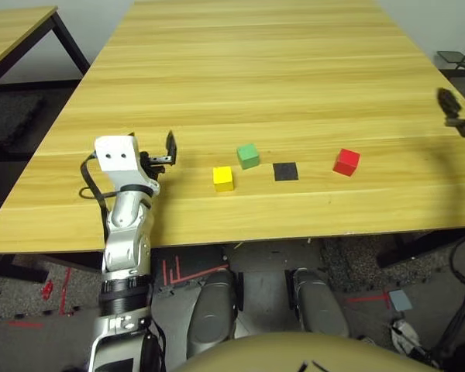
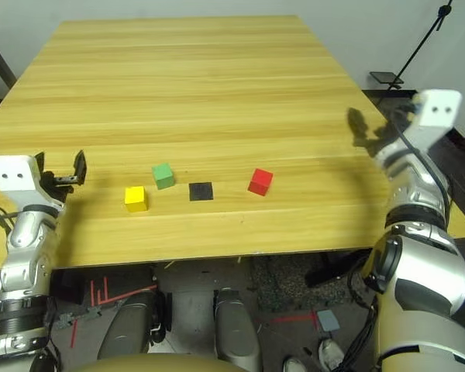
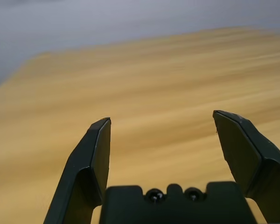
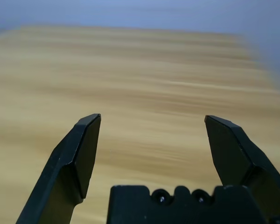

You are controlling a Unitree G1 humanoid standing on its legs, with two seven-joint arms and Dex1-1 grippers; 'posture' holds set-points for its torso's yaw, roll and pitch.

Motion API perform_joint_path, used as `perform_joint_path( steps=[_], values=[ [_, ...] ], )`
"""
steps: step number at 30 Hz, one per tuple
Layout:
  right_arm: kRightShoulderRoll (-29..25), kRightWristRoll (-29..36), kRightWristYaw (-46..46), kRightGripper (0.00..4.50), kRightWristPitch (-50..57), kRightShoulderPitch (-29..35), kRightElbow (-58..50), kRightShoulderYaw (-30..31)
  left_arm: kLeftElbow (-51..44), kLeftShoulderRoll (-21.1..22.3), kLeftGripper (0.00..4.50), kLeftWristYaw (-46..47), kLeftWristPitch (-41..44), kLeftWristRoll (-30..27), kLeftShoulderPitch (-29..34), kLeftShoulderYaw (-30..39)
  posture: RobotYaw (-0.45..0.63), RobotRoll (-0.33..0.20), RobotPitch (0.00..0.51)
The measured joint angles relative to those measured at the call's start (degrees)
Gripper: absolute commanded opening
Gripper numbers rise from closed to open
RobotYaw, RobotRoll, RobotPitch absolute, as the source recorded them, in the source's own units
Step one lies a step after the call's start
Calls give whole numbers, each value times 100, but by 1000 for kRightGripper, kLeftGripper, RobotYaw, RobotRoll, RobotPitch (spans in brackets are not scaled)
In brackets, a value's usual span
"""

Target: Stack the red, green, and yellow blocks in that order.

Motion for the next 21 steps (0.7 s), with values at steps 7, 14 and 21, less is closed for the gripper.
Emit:
perform_joint_path(
  steps=[7, 14, 21],
  values=[
    [109, 250, 1487, 4500, 2275, 689, -2526, 1522, -286, 887, 4454, -1287, 1184, -782, -834, -347, 246, -191, 93],
    [-160, -856, 2214, 4500, 1392, 379, -1617, 2689, -514, 1686, 4454, -2668, 1911, -1236, -927, -980, 278, -194, 98],
    [-108, -1495, 2454, 4500, 349, -31, -327, 2915, -659, 1869, 4454, -3199, 1855, -1230, -798, -1257, 304, -200, 106]
  ],
)
